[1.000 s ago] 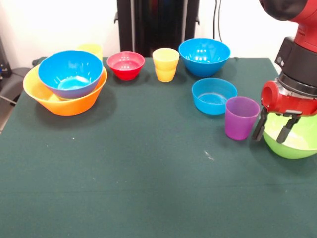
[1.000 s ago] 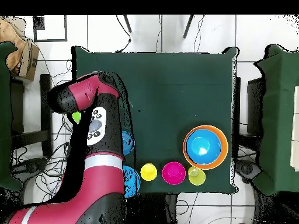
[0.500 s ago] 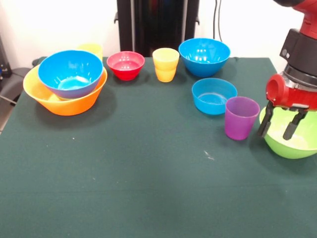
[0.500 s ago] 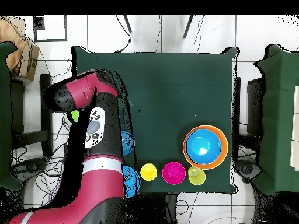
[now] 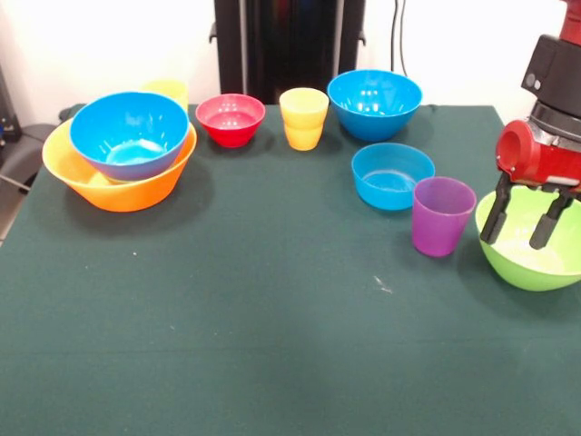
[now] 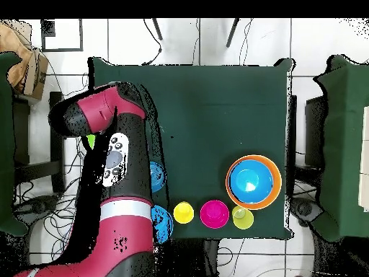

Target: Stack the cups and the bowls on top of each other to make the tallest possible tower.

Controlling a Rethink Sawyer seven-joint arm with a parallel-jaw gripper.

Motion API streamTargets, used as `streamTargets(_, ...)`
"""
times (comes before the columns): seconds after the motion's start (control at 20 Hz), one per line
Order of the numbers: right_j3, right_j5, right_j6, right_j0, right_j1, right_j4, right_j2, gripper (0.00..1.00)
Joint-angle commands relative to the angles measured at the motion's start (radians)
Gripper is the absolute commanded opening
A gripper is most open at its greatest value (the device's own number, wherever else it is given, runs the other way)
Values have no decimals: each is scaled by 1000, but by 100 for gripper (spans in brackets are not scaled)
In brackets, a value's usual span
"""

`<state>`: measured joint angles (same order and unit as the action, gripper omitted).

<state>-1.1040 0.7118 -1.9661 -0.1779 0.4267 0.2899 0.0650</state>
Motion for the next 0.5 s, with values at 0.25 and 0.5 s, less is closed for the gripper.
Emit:
streamTargets(0.25,-9,111,63,9,-44,19,-76,100)
streamTargets(0.5,-48,94,61,12,-27,8,-91,100)
